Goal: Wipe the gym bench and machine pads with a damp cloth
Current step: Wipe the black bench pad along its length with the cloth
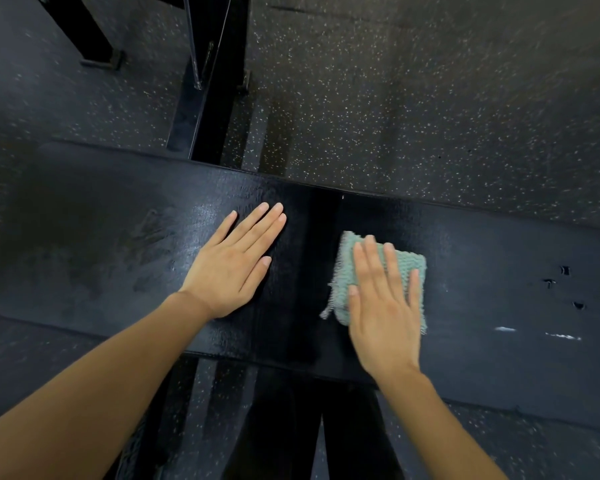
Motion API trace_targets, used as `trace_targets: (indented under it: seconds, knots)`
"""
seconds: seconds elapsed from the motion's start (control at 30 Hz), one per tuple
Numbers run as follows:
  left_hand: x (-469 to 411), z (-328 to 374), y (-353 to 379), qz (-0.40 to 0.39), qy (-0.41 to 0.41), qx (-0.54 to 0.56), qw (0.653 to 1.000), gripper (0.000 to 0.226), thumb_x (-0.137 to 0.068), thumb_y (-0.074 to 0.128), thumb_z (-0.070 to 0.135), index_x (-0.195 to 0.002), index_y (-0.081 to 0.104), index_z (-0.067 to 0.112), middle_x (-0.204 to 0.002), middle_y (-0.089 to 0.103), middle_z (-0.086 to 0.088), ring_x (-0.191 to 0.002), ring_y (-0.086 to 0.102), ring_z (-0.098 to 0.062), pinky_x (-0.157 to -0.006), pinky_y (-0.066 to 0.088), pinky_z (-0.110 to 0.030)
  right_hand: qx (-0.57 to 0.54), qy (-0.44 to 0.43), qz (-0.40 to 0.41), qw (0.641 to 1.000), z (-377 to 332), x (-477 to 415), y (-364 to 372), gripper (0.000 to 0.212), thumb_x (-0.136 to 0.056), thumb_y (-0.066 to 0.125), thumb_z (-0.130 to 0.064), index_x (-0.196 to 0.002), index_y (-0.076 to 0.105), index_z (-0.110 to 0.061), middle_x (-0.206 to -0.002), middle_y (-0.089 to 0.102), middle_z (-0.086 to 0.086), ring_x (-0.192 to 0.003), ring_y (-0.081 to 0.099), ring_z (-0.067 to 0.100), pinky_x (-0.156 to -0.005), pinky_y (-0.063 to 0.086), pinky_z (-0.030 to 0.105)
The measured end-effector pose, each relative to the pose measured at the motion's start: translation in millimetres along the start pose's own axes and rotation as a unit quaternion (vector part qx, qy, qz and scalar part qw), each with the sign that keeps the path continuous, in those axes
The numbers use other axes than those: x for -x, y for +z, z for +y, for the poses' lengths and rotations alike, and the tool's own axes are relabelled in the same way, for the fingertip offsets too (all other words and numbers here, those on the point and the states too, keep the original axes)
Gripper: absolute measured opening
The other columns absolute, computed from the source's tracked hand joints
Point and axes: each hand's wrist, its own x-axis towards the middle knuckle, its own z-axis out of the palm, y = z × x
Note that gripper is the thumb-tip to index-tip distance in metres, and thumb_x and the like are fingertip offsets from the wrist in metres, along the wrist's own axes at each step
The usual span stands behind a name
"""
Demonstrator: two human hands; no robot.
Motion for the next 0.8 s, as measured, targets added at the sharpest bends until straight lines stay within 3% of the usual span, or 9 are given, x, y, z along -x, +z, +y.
trace_targets:
  seconds: [0.13,0.3,0.53,0.67,0.8]
  knots:
    - [1,1,2,0.003,-0.002,-0.003,1.0,0.058,-0.103,0.022,0.029,-0.158,0.017,0.013,-0.166,0.012,-0.001,-0.154,0.007,-0.017,-0.124,0.01,-0.043,-0.016,0.038,0.003,0.999,27,9,-6,0.055,-0.103,0.016,-0.033,-0.158,0.014,-0.023,-0.165,0.011,-0.008,-0.152,0.005,0.015,-0.121,0.004,0.047]
    - [0,0,3,0.009,-0.003,-0.002,1.0,0.058,-0.102,0.022,0.029,-0.158,0.017,0.013,-0.166,0.012,0.0,-0.153,0.008,-0.017,-0.124,0.01,-0.044,-0.04,0.131,0.026,0.99,-19,8,3,0.059,-0.101,0.02,-0.032,-0.158,0.015,-0.018,-0.165,0.01,-0.004,-0.152,0.006,0.021,-0.121,0.008,0.055]
    - [-1,2,3,0.013,-0.002,-0.004,1.0,0.058,-0.101,0.023,0.028,-0.158,0.02,0.013,-0.166,0.014,-0.001,-0.153,0.011,-0.017,-0.123,0.011,-0.044,-0.036,0.008,0.002,0.999,-95,18,16,0.058,-0.1,0.026,-0.032,-0.156,0.022,-0.018,-0.164,0.017,-0.003,-0.151,0.014,0.023,-0.119,0.01,0.053]
    - [0,2,2,0.013,-0.004,-0.005,1.0,0.058,-0.101,0.023,0.028,-0.157,0.02,0.013,-0.166,0.014,-0.001,-0.153,0.011,-0.016,-0.123,0.012,-0.044,-0.032,-0.061,-0.02,0.997,-73,22,15,0.057,-0.101,0.027,-0.031,-0.156,0.023,-0.021,-0.165,0.014,-0.006,-0.152,0.01,0.018,-0.12,0.009,0.048]
    - [0,1,2,0.012,-0.003,-0.008,1.0,0.058,-0.102,0.023,0.028,-0.158,0.019,0.013,-0.166,0.014,-0.001,-0.153,0.011,-0.017,-0.123,0.012,-0.044,-0.001,-0.031,-0.016,0.999,-28,32,9,0.059,-0.099,0.027,-0.03,-0.157,0.018,-0.022,-0.165,0.012,-0.007,-0.152,0.011,0.017,-0.12,0.013,0.05]
